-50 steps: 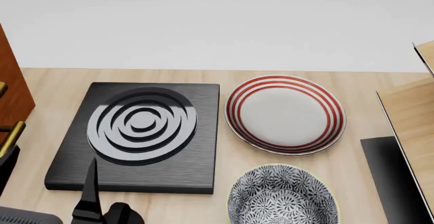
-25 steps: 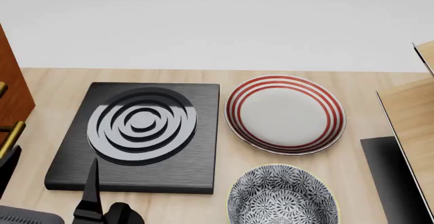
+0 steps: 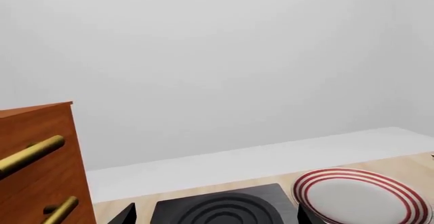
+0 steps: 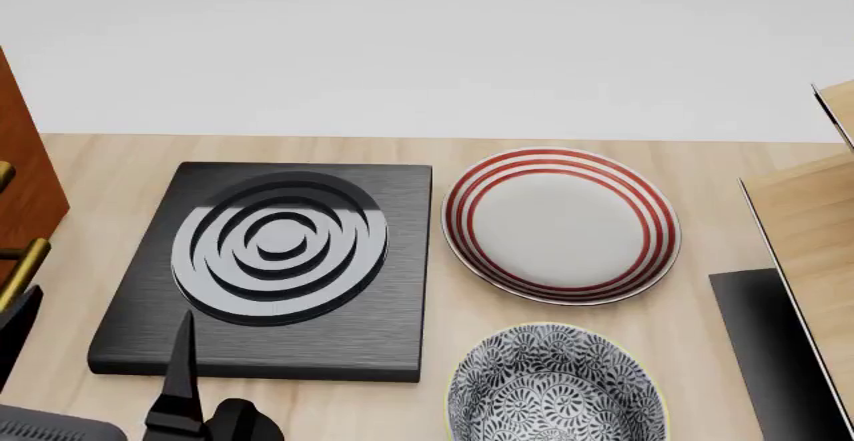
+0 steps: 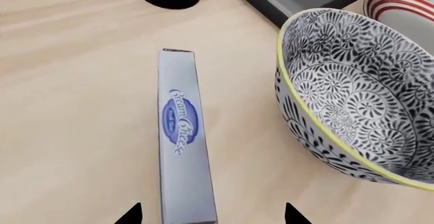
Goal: Pick up the cream cheese and put it in the bowl.
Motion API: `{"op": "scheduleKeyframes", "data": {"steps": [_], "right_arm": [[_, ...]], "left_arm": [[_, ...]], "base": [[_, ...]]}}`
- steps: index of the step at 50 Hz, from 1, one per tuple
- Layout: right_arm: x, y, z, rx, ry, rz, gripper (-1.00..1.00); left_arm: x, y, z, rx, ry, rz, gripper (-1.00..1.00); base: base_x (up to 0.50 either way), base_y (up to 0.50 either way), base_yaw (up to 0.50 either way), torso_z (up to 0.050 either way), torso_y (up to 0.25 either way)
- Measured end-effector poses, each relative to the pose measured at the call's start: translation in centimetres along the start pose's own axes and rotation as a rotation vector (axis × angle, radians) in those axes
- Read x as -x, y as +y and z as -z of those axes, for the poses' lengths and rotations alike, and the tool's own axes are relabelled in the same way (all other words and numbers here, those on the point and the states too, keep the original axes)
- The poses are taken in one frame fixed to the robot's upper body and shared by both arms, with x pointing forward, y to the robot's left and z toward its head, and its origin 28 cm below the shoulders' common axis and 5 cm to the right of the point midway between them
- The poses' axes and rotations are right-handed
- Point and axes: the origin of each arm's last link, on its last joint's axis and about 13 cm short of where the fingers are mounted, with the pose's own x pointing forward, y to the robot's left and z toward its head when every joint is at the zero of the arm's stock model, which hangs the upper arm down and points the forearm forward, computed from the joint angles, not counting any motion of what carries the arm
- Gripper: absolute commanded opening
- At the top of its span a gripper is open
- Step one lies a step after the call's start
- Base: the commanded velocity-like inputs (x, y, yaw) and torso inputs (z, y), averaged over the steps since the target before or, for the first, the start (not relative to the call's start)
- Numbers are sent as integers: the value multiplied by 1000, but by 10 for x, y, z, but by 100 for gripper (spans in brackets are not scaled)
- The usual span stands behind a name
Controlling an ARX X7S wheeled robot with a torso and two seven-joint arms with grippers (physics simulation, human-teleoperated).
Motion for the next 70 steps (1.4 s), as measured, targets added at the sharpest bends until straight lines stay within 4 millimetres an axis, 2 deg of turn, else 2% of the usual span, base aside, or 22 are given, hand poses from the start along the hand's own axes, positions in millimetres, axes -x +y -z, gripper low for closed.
{"op": "scheduleKeyframes", "data": {"steps": [25, 26, 51, 70], "right_arm": [[-19, -3, 4, -20, -1, -40, 100], [-20, -3, 5, -21, 0, -42, -100], [-23, -3, 10, -40, -50, -47, -100], [-8, 7, -13, 9, -54, -77, -100]], "left_arm": [[0, 0, 0, 1, -1, 3, 100], [0, 0, 0, 1, -1, 3, 100], [0, 0, 0, 4, -6, 6, 100], [0, 0, -1, 7, -11, 10, 100]], "base": [[0, 0, 0, 0, 0], [0, 0, 0, 0, 0], [3, 3, 4, 0, 0], [0, 0, 0, 0, 0]]}}
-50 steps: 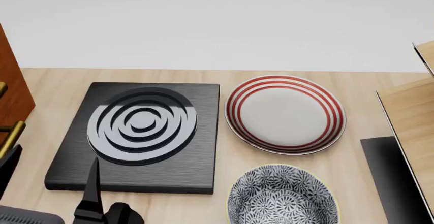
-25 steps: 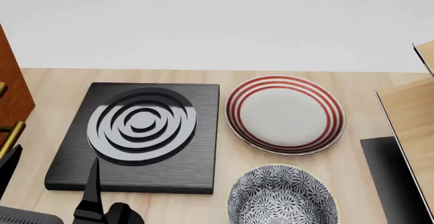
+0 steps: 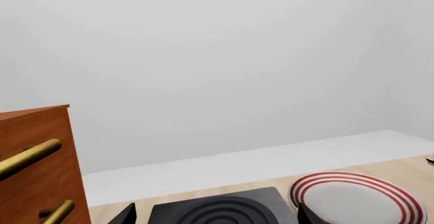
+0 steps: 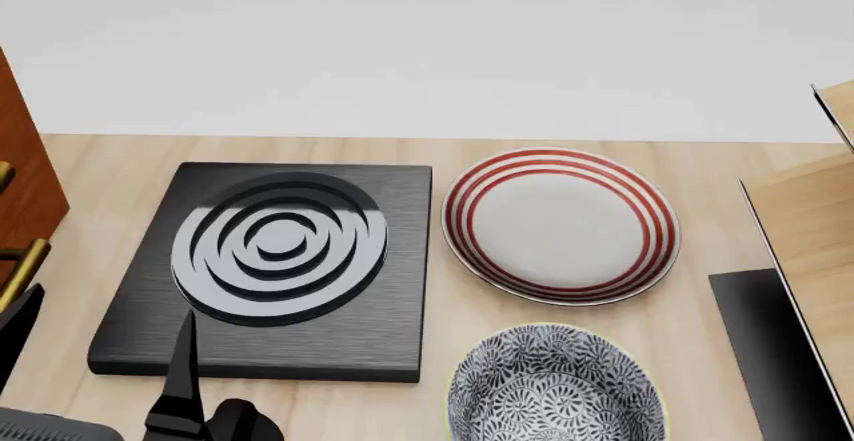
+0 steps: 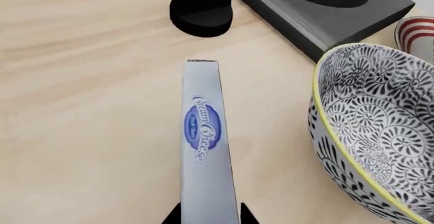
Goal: Pick up the cream cheese and put it in the bowl.
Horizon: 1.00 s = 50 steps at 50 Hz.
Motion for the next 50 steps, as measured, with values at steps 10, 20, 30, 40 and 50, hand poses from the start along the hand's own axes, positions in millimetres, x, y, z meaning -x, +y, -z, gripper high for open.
{"op": "scheduleKeyframes", "data": {"steps": [10, 20, 30, 40, 50], "right_arm": [[6, -2, -20, 50, -19, -1, -100], [13, -3, -36, 92, -38, 11, -100], [23, -3, -45, 107, -53, 25, -100], [33, -5, -56, 122, -61, 39, -100], [44, -8, -67, 147, -66, 53, -100]], "left_arm": [[0, 0, 0, 1, -1, 2, 100], [0, 0, 0, 2, -3, 3, 100], [0, 0, 0, 2, -4, 3, 100], [0, 0, 0, 2, -5, 4, 100], [0, 0, 0, 0, -6, 1, 100]], "base": [[0, 0, 0, 0, 0], [0, 0, 0, 0, 0], [0, 0, 0, 0, 0], [0, 0, 0, 0, 0], [0, 0, 0, 0, 0]]}}
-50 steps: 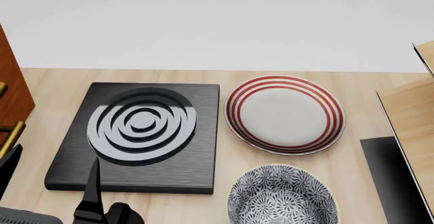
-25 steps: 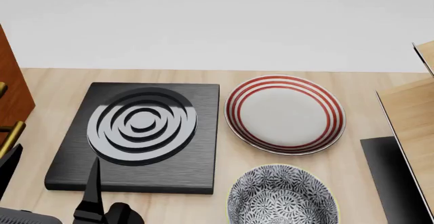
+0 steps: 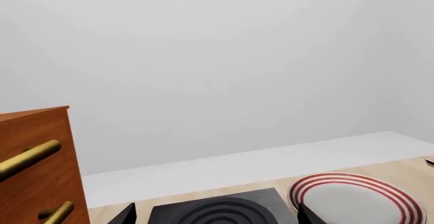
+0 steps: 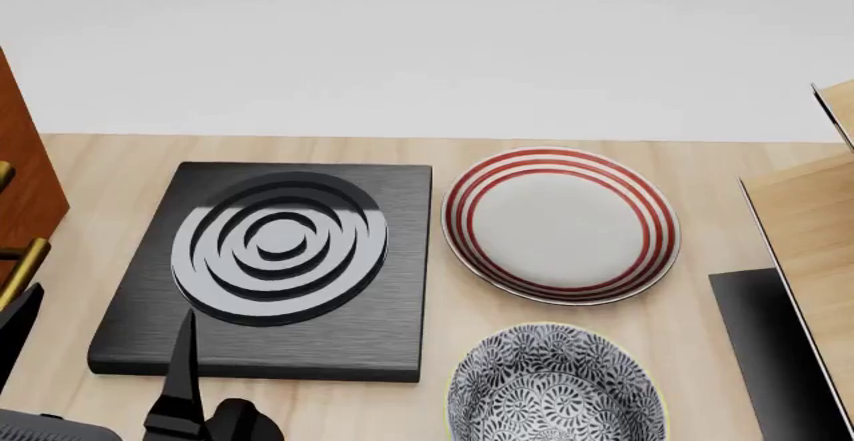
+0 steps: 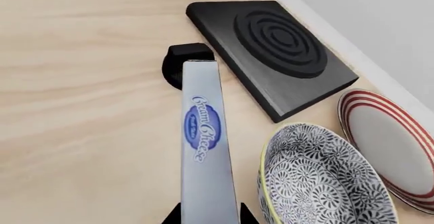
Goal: Pick up the cream cheese and put it in the bowl.
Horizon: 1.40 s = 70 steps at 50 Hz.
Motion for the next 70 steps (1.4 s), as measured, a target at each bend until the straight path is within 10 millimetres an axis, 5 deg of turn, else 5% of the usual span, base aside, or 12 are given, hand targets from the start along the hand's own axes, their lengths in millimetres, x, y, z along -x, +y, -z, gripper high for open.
{"op": "scheduleKeyframes", "data": {"steps": [14, 70], "right_arm": [[14, -11, -12, 10, 22, 43, -100], [35, -48, -3, -114, 187, 187, -100]], "left_arm": [[0, 0, 0, 0, 0, 2, 100], [0, 0, -1, 1, -4, 4, 100]], "base": [[0, 0, 0, 0, 0], [0, 0, 0, 0, 0]]}}
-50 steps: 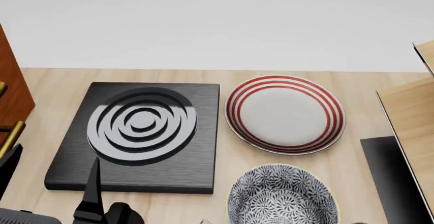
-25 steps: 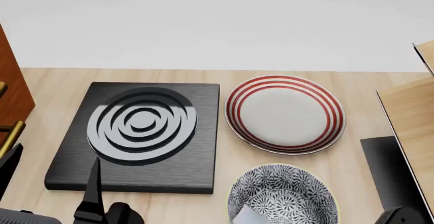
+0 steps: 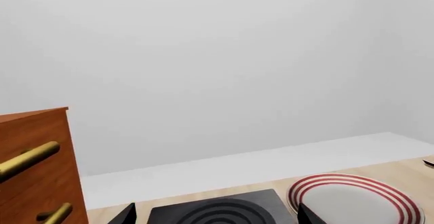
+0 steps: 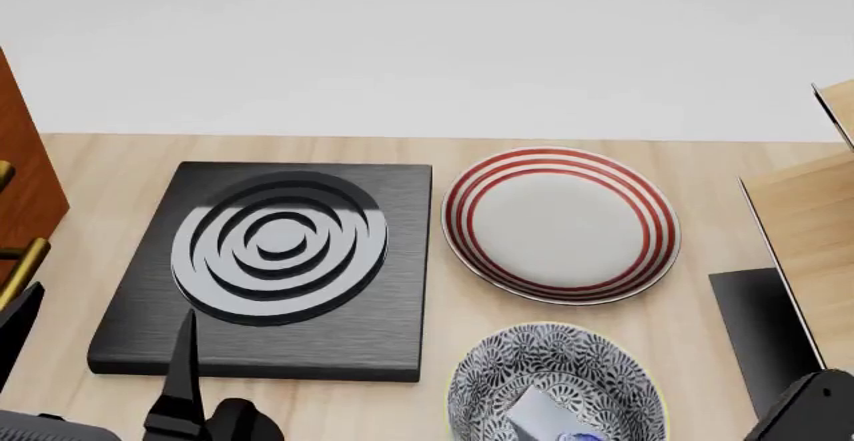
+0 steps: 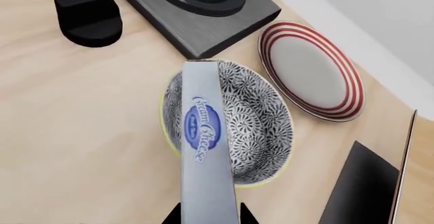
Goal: Pick up the cream cheese and put it in the bowl.
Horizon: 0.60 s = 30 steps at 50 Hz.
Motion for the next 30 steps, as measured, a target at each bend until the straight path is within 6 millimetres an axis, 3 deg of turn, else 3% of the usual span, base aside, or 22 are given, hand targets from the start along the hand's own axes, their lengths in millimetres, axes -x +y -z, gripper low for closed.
{"op": "scheduleKeyframes", "data": {"steps": [30], "right_arm": [[-19, -26, -14, -21, 51, 5, -100]], "left_arm": [[0, 0, 0, 3, -6, -3, 100]], "base": [[0, 0, 0, 0, 0]]}}
